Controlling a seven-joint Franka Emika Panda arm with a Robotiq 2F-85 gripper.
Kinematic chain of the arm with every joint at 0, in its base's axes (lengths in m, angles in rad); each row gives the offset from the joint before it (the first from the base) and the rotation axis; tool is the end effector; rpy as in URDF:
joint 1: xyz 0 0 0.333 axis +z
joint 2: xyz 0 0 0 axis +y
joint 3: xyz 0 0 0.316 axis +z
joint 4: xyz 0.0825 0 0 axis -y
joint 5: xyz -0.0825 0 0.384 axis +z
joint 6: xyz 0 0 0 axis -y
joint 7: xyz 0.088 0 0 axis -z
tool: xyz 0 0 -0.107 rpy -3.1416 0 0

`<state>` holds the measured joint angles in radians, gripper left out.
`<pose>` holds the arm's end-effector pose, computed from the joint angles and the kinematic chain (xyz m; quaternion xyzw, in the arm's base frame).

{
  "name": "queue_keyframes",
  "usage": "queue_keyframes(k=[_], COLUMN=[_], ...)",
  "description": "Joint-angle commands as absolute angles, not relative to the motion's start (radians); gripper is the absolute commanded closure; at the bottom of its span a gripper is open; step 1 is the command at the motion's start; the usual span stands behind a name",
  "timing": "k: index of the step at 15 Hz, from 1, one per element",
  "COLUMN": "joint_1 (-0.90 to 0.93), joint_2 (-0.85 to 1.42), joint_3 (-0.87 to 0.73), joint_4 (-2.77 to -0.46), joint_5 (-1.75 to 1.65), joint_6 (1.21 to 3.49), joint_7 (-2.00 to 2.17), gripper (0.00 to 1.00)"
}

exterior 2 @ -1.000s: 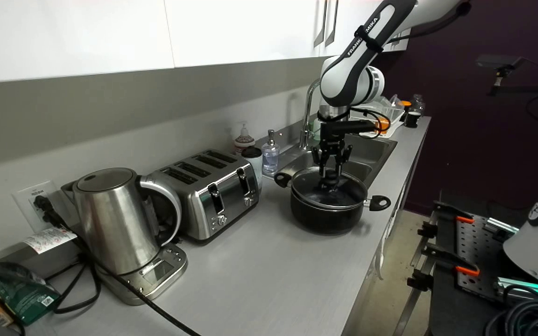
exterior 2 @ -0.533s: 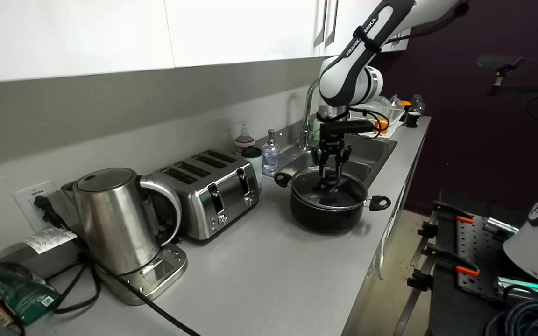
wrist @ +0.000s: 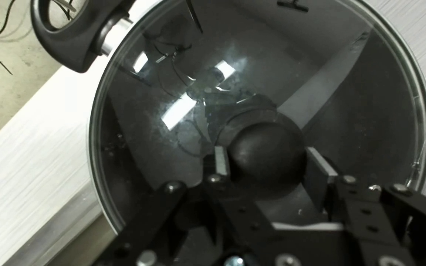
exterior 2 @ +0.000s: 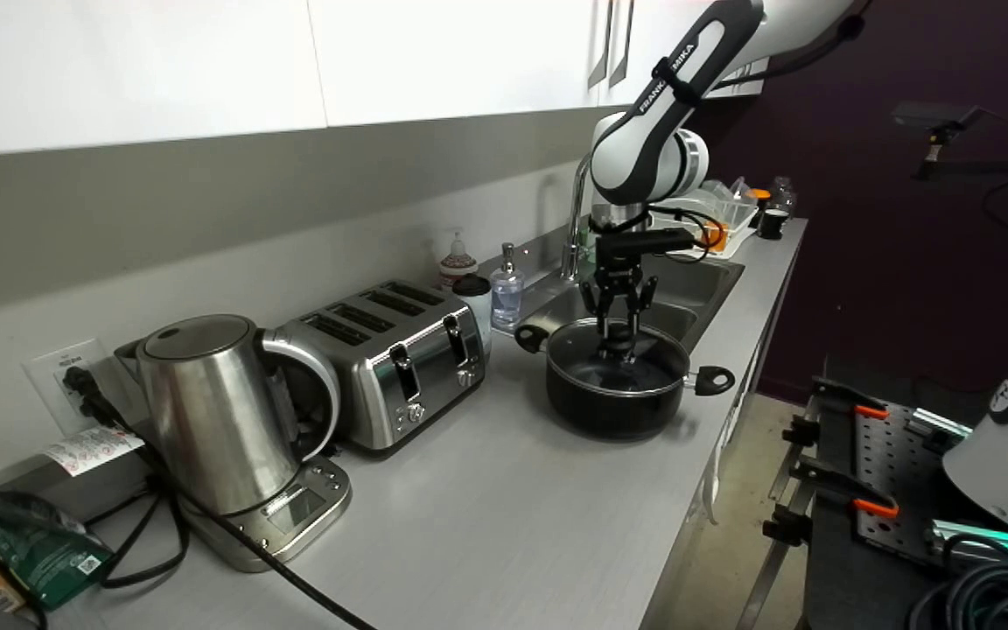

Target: Put the glass lid on top of the black pot.

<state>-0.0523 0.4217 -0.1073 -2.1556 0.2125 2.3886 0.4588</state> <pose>0.5397 -0.0863 0.1869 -0.9199 0.3791 0.0963 0.0288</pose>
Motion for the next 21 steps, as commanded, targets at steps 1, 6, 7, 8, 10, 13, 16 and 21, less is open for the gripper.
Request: queue_keyframes(k=[1, 6, 7, 8, 10, 13, 16, 21], joint_1=[-0.029, -0.024, -0.024, -0.023, -0.022, -0.016, -0.029, -0.028], joint_2=[0.422, 0.418, 0.418, 0.417, 0.414, 0.413, 0.422, 0.422], joint_3=[-0.132, -0.137, -0.137, -0.137, -0.137, -0.139, -0.127, -0.127], joint_4=[-2.133, -2.129, -2.127, -2.127, -2.126, -2.123, -2.129, -2.129], joint_5=[0.18, 0.169, 0.168, 0.167, 0.166, 0.161, 0.187, 0.186], joint_6=[2.356, 2.358, 2.358, 2.359, 2.361, 2.364, 2.383, 2.383], joint_7=[0.496, 0.507, 0.508, 0.508, 0.508, 0.518, 0.488, 0.489], gripper=[0.25, 0.0, 0.0, 0.0, 0.0, 0.0, 0.0, 0.0])
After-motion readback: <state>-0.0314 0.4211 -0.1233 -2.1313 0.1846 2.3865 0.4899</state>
